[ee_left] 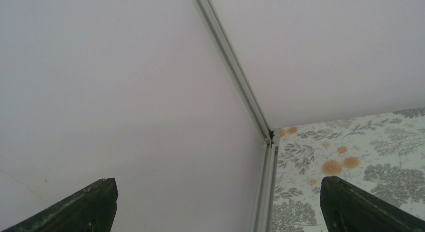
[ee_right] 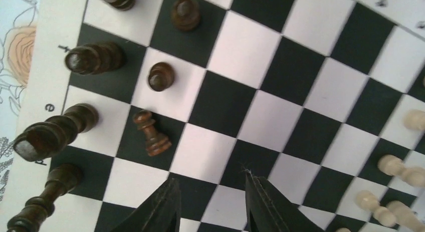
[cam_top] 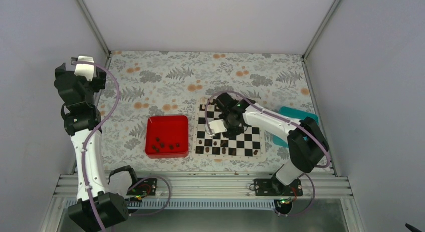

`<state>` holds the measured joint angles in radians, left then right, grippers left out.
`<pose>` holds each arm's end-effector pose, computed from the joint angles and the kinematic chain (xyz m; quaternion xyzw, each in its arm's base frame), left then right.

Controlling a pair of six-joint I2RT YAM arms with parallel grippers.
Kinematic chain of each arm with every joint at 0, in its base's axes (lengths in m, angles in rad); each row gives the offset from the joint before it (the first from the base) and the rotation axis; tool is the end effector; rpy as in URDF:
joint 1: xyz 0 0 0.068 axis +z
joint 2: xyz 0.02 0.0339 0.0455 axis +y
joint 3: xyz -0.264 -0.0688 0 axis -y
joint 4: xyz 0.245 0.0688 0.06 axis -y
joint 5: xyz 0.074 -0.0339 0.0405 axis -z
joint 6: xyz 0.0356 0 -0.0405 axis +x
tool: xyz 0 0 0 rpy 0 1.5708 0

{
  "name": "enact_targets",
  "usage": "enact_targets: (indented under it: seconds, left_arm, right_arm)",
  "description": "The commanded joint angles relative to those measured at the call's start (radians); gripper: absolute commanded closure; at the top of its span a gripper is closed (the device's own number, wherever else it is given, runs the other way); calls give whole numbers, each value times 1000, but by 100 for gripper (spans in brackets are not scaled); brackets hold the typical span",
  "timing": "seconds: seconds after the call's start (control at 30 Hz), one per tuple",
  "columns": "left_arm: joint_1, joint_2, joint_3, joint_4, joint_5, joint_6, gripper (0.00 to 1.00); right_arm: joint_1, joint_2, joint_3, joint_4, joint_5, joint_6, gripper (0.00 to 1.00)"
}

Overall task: Set up the chess pieces on the board
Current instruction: Pick up the chess piece from the chessboard.

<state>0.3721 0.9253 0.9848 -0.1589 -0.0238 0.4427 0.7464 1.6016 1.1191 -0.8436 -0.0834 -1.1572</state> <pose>0.1965 0.0776 0.3880 0.0182 0.7411 0.2740 0.6126 0.2179 0.2056 0.2106 -0.8106 0.5712 0.0156 0.1278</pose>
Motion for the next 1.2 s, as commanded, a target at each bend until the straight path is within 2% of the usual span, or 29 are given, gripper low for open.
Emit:
enact_targets:
  seconds: [0.0, 0.33, 1.17]
  left_arm:
    - [12, -15, 30, -1, 57, -52, 0]
    - [28, -42, 19, -5, 105, -62, 0]
    - [45, -16, 53, -25, 170, -80, 0]
  right_arm:
    - [33, 5, -63, 65, 37, 11, 65]
    - [64, 32, -119, 96, 29, 14, 73]
    - [93, 108, -136, 89, 13, 36, 78]
